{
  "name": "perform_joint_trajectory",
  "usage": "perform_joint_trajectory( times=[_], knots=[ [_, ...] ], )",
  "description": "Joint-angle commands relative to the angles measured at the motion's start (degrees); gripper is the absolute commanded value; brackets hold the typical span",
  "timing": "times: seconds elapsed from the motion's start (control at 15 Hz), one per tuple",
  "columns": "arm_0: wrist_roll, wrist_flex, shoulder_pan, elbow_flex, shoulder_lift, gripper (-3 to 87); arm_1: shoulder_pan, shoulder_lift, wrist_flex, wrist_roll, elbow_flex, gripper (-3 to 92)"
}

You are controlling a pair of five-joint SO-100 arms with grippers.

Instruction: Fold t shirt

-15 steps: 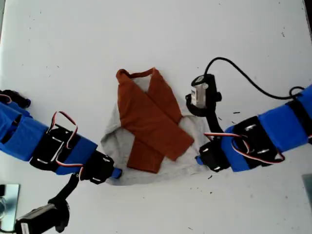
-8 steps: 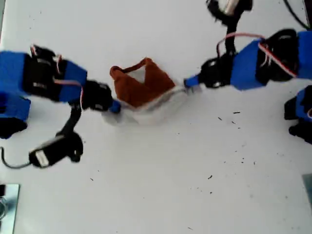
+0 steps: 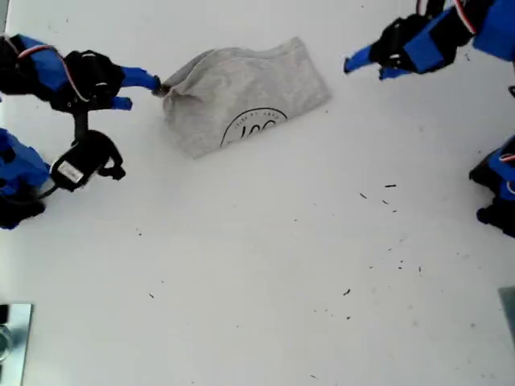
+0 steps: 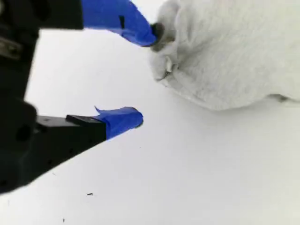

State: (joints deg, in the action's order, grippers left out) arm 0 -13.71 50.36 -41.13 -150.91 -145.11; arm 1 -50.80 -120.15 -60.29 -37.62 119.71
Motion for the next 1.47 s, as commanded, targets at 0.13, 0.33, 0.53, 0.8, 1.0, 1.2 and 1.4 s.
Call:
perform_joint_trajectory(
  times=[0.13, 0.33, 0.53, 0.8, 1.0, 1.2, 1.4],
  knots=[
    [21.53, 4.57, 25.66, -19.86, -34.89, 21.2, 13.36, -23.82, -1.58, 6.50, 20.48, 25.5],
    [31.29, 6.33, 37.09, -35.16, -57.92, 15.1, 26.37, -36.83, -1.76, 17.31, 35.07, 22.5],
    [31.11, 6.42, 41.04, -35.07, -57.66, 9.5, 35.95, -44.03, -1.14, 27.42, 46.05, 15.2],
    [14.94, 8.70, 42.28, -35.07, -61.35, 12.8, 39.29, -78.13, -15.12, 28.83, 58.80, 6.3],
    [5.63, 8.35, 42.63, -35.07, -61.35, 12.8, 40.87, -78.40, -15.21, 7.12, 58.71, 6.6],
    [5.63, 8.35, 42.45, -35.07, -61.35, 12.8, 40.69, -80.33, -16.26, -8.96, 58.18, 6.3],
    [5.63, 8.35, 42.45, -35.07, -61.35, 12.8, 40.69, -80.33, -16.26, -8.96, 58.18, 6.3]
  ],
)
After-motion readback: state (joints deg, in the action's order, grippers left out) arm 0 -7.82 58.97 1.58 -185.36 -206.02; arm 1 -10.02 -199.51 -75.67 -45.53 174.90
